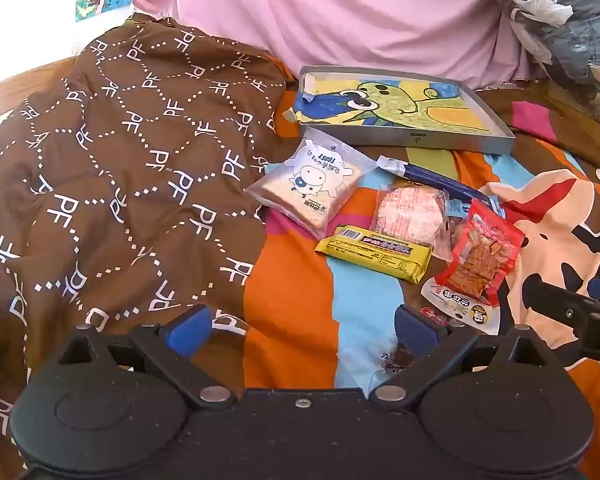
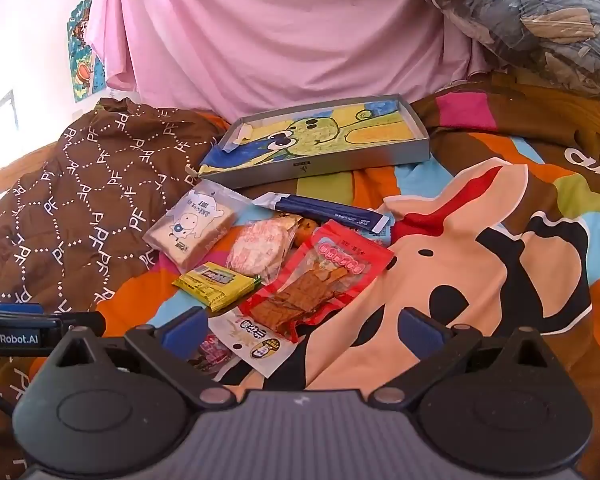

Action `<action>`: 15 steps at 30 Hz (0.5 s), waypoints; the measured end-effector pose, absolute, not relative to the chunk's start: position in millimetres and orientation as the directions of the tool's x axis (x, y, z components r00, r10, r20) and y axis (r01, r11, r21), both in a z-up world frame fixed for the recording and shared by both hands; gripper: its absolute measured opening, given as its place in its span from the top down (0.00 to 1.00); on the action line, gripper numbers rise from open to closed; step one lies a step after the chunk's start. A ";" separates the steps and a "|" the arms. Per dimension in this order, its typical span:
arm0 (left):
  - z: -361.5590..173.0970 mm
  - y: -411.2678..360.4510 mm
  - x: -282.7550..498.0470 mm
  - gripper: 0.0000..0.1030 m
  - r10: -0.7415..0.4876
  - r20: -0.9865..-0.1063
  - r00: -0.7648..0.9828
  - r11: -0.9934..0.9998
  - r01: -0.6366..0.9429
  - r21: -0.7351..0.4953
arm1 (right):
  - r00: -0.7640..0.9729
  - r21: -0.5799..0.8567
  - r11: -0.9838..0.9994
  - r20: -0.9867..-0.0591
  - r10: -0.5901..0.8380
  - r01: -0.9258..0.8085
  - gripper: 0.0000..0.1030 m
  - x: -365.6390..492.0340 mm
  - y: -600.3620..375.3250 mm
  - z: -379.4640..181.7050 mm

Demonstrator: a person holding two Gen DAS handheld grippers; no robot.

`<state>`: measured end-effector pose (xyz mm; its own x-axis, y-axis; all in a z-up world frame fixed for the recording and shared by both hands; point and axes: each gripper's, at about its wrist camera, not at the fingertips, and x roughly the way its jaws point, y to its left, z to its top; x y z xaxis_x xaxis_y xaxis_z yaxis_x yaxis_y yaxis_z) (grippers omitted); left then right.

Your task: Organize snacks

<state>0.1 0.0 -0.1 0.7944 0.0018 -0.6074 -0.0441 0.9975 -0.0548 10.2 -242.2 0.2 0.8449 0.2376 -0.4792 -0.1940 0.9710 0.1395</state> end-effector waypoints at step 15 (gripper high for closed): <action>0.1 -0.1 0.1 0.05 0.002 -0.608 0.794 0.998 -0.045 -0.054 | 0.845 0.142 0.971 -0.479 0.238 -0.193 0.00 10.0 -242.6 -0.3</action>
